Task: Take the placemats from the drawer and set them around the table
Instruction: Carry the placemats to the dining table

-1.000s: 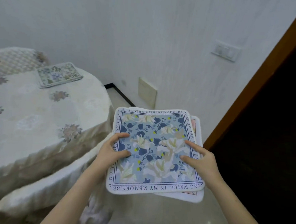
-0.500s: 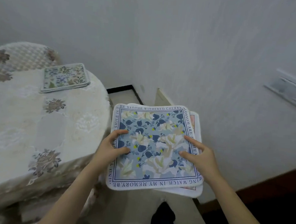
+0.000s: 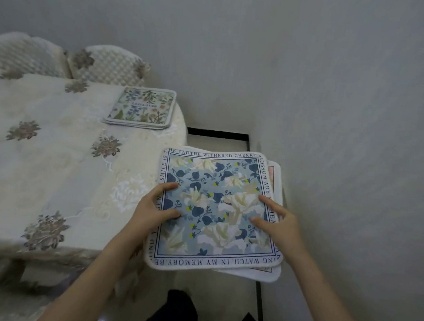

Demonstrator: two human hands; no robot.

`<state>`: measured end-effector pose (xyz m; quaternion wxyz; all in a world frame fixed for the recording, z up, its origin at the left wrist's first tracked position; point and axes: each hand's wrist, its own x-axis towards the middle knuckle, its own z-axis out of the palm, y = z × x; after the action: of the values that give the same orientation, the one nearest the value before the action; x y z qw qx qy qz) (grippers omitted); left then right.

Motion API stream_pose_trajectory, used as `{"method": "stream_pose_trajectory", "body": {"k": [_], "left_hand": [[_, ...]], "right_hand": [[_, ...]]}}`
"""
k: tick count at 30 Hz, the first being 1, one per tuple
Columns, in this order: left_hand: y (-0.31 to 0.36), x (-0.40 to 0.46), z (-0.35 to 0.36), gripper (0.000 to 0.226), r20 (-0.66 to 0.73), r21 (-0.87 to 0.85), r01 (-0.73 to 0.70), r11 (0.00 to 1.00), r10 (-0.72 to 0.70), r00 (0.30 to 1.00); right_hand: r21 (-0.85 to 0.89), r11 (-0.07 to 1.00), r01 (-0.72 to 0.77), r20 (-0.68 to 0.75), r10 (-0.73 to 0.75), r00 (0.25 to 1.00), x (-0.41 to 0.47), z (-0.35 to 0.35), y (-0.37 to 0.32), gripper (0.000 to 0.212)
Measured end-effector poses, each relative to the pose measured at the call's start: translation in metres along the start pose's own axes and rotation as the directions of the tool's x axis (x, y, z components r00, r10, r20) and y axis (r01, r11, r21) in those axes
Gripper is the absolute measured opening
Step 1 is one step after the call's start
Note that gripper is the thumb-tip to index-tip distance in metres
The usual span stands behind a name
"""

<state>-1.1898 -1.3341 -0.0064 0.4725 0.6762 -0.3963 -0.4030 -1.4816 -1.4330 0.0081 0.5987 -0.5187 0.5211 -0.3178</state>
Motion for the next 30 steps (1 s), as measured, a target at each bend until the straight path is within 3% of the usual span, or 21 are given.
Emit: {"method": "stream_pose_trajectory", "body": {"k": [8, 21, 25, 30], "left_hand": [[0.001, 0.137, -0.017, 0.057, -0.180, -0.055, -0.017, 0.998, 0.007, 0.984], [0.022, 0.338, -0.059, 0.059, -0.335, -0.059, 0.063, 0.996, -0.079, 0.939], [0.015, 0.394, -0.064, 0.060, -0.439, -0.079, 0.112, 0.991, -0.135, 0.888], [0.014, 0.459, -0.061, 0.060, -0.598, -0.163, 0.144, 0.976, -0.214, 0.772]], "right_hand": [[-0.117, 0.990, 0.077, 0.163, -0.058, 0.985, 0.180, 0.038, -0.048, 0.058], [-0.147, 0.988, 0.046, 0.321, 0.003, 0.947, 0.418, 0.103, -0.135, 0.057], [-0.189, 0.980, 0.065, 0.422, 0.022, 0.906, 0.502, 0.127, -0.152, 0.058], [-0.240, 0.966, 0.096, 0.580, 0.063, 0.812, 0.609, 0.166, -0.181, 0.059]]}}
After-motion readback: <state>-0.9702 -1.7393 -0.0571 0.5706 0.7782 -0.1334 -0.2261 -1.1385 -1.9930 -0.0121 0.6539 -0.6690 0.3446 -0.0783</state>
